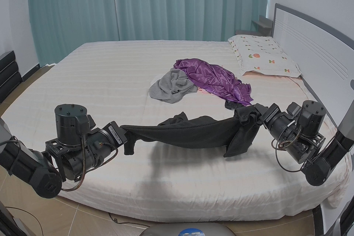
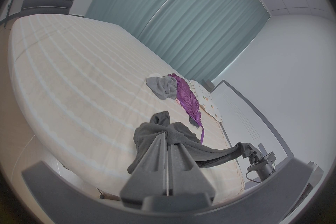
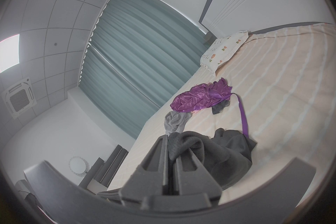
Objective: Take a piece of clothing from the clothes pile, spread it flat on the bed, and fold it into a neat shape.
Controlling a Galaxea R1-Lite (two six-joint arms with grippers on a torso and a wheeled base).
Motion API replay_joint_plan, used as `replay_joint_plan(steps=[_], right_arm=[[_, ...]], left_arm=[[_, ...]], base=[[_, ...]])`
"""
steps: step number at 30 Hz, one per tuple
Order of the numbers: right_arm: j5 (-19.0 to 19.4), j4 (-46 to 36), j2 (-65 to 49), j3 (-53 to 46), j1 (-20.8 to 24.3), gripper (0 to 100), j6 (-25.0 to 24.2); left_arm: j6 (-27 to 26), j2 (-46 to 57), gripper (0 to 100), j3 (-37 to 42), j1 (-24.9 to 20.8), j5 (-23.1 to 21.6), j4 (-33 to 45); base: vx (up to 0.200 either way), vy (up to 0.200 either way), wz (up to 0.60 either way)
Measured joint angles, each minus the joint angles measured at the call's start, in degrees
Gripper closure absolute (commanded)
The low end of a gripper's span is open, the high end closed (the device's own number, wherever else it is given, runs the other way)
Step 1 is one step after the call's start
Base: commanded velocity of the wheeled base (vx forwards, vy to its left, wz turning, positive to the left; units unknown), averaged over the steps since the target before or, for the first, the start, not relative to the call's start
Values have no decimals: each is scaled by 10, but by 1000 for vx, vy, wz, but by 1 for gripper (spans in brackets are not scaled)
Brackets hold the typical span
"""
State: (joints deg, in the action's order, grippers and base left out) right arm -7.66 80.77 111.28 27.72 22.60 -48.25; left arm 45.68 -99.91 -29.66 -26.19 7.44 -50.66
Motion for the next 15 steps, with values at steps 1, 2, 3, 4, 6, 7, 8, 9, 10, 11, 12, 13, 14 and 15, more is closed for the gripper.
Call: replay_joint_plan(steps=[1,2,3,4,6,7,8,9,10,11,12,13,14,15], right_arm=[[0,3,0,0,-1,100,0],[0,5,0,0,-2,100,0],[0,8,-1,0,-4,100,0],[-1,9,-1,0,-5,100,0],[-1,13,-2,0,-7,100,0],[-1,15,-2,0,-8,100,0],[-1,16,-3,0,-9,100,0],[-1,16,-3,0,-11,100,0],[-1,17,-3,0,-12,100,0],[-1,16,-3,0,-13,100,0],[-1,17,-3,0,-13,100,0],[-1,17,-3,0,-14,100,0],[-1,17,-3,1,-14,100,0],[-1,17,-4,2,-14,100,0]], left_arm=[[-1,2,100,0,0,0,0],[-1,3,100,0,0,0,0],[-2,4,100,1,0,0,0],[-2,6,100,1,0,0,0],[-3,8,100,1,0,0,0],[-3,10,100,2,-1,0,0],[-3,11,100,2,-2,0,0],[-3,12,100,3,-3,0,0],[-4,13,100,3,-4,0,0],[-4,14,100,3,-4,0,0],[-4,14,100,3,-4,0,0],[-3,15,100,3,-5,0,0],[-4,15,100,4,-5,0,0],[-4,15,100,4,-5,0,0]], base=[[0,200,0],[0,200,0],[0,200,0],[0,200,0],[0,200,0],[0,200,0],[0,200,0],[0,200,0],[0,200,0],[0,200,0],[0,200,0],[0,200,0],[0,200,0],[0,200,0]])
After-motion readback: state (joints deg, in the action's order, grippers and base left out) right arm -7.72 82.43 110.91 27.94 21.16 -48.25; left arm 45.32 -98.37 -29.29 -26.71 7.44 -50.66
